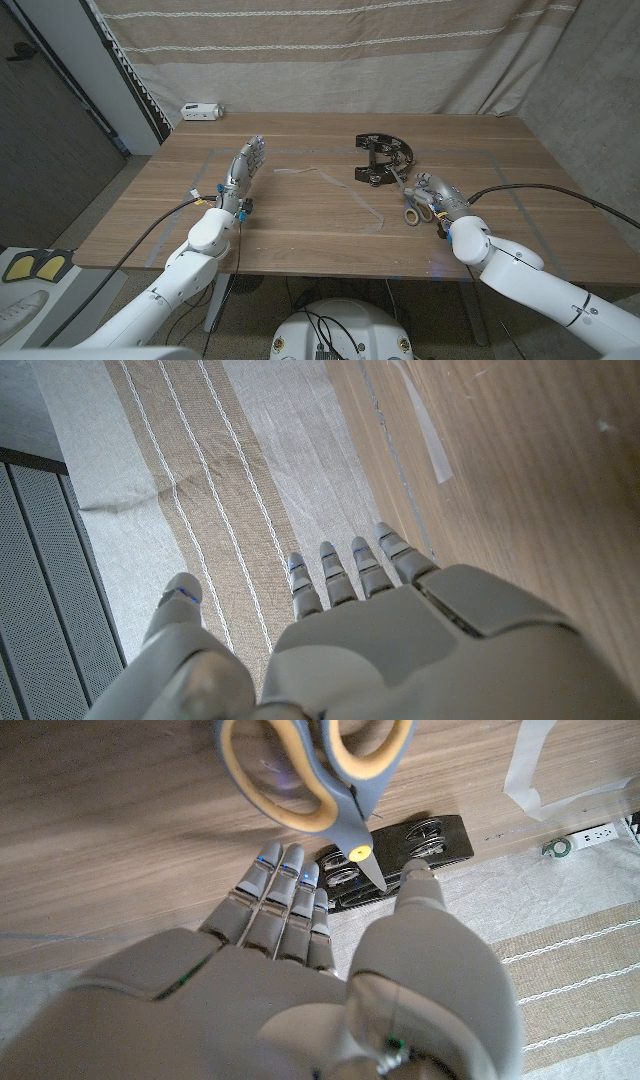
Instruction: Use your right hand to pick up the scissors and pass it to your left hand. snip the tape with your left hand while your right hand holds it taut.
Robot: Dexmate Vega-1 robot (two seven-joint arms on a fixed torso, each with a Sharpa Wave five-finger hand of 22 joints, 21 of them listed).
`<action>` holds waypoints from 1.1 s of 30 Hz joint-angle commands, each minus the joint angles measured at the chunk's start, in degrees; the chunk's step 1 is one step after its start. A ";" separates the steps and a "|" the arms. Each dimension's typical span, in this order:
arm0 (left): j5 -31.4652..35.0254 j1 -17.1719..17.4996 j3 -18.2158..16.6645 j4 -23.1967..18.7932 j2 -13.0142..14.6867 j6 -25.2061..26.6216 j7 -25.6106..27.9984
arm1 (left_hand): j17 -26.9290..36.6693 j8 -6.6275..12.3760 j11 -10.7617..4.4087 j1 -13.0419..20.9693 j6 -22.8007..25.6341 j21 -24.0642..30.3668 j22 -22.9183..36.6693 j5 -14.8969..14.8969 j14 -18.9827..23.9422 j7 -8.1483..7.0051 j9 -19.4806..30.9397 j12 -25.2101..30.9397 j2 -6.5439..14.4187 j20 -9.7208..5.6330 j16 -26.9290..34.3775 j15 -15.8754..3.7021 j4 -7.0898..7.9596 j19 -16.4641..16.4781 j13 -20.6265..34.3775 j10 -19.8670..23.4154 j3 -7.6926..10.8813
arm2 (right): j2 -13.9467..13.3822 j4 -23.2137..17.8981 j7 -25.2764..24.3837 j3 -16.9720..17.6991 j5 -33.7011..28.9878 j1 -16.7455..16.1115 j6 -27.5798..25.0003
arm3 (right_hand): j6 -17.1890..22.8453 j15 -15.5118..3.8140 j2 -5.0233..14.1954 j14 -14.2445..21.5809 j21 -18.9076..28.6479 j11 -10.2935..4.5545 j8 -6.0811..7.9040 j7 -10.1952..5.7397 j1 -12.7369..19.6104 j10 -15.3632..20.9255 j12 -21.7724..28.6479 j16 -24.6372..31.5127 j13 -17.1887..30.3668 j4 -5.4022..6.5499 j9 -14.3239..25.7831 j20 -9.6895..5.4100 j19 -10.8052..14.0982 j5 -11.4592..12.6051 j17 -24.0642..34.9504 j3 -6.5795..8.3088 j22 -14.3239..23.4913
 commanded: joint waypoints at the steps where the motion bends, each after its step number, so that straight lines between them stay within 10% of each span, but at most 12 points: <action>1: -0.08 0.20 -0.05 0.01 0.02 0.02 0.04 | 0.32 -0.10 -0.01 0.57 0.14 0.11 0.15 0.46 -0.32 0.00 0.18 -0.10 -0.11 -3.75 -0.15 -7.70 0.00 0.23 0.17 0.09 -0.30 | -0.27 0.71 0.77 -0.51 1.20 1.01 0.25 | -0.24 -8.57 0.05 1.34 0.40 -0.24 0.06 0.39 0.89 0.53 0.67 0.83 0.28 -0.04 0.34 0.04 0.94 -0.30 0.36 0.26 0.20; 33: -0.30 0.26 -0.01 0.60 -0.23 -0.31 -0.14 | 0.33 -0.12 0.00 0.61 0.10 0.13 0.16 0.48 -0.35 0.00 0.18 -0.15 -0.04 -3.75 -0.15 -7.68 0.04 0.23 0.17 -0.01 -0.53 | -0.36 2.09 1.98 -2.17 2.66 3.08 -0.21 | 1.24 -9.48 0.29 11.07 2.10 -2.57 0.87 -0.46 4.00 8.78 3.92 6.11 0.44 -0.50 1.01 -3.30 3.58 -1.77 1.14 1.24 0.52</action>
